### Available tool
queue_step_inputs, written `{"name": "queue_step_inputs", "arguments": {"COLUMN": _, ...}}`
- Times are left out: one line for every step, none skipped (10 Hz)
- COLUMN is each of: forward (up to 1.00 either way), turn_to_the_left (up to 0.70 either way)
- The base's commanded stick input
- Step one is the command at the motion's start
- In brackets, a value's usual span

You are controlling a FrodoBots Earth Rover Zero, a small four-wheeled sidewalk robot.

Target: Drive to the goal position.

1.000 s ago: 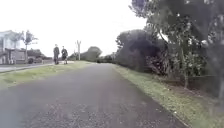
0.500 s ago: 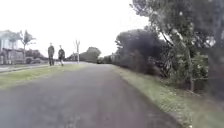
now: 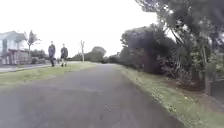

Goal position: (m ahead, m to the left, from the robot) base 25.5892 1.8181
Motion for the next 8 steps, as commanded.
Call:
{"name": "queue_step_inputs", "arguments": {"forward": 0.7, "turn_to_the_left": 0.0}}
{"name": "queue_step_inputs", "arguments": {"forward": 0.7, "turn_to_the_left": 0.0}}
{"name": "queue_step_inputs", "arguments": {"forward": 0.7, "turn_to_the_left": 0.0}}
{"name": "queue_step_inputs", "arguments": {"forward": 0.7, "turn_to_the_left": 0.0}}
{"name": "queue_step_inputs", "arguments": {"forward": 0.7, "turn_to_the_left": 0.0}}
{"name": "queue_step_inputs", "arguments": {"forward": 0.7, "turn_to_the_left": 0.0}}
{"name": "queue_step_inputs", "arguments": {"forward": 0.7, "turn_to_the_left": 0.02}}
{"name": "queue_step_inputs", "arguments": {"forward": 0.7, "turn_to_the_left": 0.01}}
